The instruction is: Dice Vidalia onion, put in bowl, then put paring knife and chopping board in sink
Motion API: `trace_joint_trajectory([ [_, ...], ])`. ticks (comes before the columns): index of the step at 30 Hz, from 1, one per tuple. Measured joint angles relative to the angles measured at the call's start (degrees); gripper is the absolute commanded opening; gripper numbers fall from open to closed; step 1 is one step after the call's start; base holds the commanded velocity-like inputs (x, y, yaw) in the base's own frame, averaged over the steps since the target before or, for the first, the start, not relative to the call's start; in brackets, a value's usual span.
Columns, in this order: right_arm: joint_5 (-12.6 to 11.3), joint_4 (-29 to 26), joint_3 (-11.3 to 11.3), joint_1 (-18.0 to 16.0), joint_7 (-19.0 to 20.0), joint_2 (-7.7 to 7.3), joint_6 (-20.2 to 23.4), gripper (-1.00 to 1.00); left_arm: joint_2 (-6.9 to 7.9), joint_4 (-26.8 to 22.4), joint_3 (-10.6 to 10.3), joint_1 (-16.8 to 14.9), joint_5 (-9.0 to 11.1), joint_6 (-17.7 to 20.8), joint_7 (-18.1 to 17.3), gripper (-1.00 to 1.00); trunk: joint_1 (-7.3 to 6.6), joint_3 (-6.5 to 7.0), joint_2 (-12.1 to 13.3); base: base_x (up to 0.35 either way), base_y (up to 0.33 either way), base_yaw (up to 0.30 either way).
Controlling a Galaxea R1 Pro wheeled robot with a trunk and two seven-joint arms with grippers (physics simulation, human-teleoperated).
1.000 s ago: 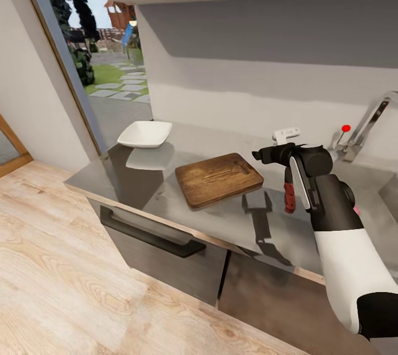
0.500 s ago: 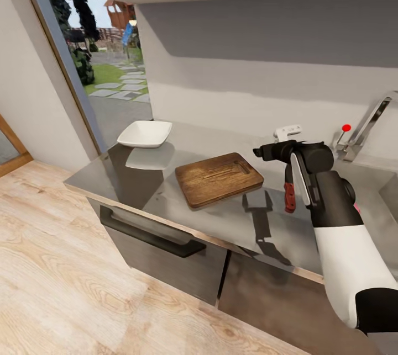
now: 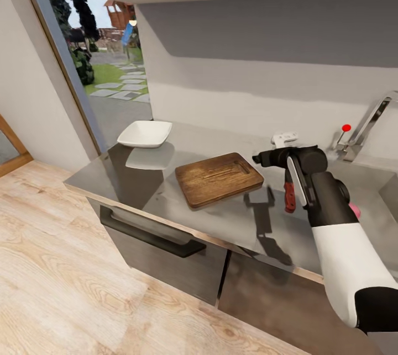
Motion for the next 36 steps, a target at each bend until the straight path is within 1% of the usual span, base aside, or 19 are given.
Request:
trace_joint_trajectory([
  [5,-0.06,0.85,0.0,-0.02,0.01,0.0,-0.02,1.0,0.0,0.0,0.0,0.0,0.0,0.0,0.01,1.0,0.0,0.0,0.0,0.0,0.0,0.0],
  [18,-0.26,0.92,0.42,0.02,0.1,0.3,-0.16,1.0,0.0,0.0,0.0,0.0,0.0,0.0,0.0,1.0,0.0,0.0,0.0,0.0,0.0,0.0],
  [30,-0.43,0.91,0.52,0.04,0.33,0.14,-0.33,1.0,0.0,0.04,0.0,0.0,0.0,0.0,0.02,1.0,0.0,-0.05,0.0,0.0,0.0,0.0],
  [36,-0.47,0.91,0.58,0.04,2.79,0.14,-0.35,1.0,0.0,0.0,0.0,0.0,0.0,-0.01,0.01,1.0,0.0,-0.48,0.0,0.0,0.0,0.0],
])
